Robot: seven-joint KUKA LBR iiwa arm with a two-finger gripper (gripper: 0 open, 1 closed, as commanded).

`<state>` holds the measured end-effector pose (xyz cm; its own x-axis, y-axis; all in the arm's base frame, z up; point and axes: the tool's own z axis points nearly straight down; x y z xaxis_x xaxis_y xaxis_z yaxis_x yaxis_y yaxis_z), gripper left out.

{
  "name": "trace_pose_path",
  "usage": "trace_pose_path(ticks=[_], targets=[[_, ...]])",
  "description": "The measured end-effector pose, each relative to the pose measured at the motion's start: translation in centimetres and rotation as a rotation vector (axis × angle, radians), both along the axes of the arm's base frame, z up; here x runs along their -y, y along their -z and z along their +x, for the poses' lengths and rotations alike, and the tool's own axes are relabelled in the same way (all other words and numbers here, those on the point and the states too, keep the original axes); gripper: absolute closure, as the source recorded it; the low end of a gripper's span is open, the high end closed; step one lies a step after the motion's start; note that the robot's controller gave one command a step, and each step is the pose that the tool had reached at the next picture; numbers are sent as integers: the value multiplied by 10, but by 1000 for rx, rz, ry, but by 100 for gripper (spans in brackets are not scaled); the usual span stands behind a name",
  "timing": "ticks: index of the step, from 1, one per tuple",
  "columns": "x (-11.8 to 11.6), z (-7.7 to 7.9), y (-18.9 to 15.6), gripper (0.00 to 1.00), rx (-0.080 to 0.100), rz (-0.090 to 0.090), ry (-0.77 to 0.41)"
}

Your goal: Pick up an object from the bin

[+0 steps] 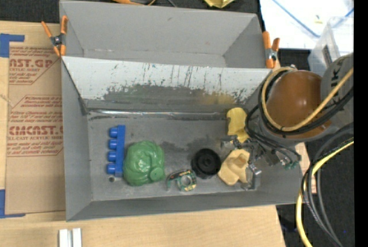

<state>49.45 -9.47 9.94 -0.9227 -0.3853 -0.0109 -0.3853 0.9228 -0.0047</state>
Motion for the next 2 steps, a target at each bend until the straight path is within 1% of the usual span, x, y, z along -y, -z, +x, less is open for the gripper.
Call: trace_pose_path(ticks=[1, 2], targets=[[19, -1, 29, 0, 10, 0, -99], [29, -4, 27, 100, 19, 4, -633]])
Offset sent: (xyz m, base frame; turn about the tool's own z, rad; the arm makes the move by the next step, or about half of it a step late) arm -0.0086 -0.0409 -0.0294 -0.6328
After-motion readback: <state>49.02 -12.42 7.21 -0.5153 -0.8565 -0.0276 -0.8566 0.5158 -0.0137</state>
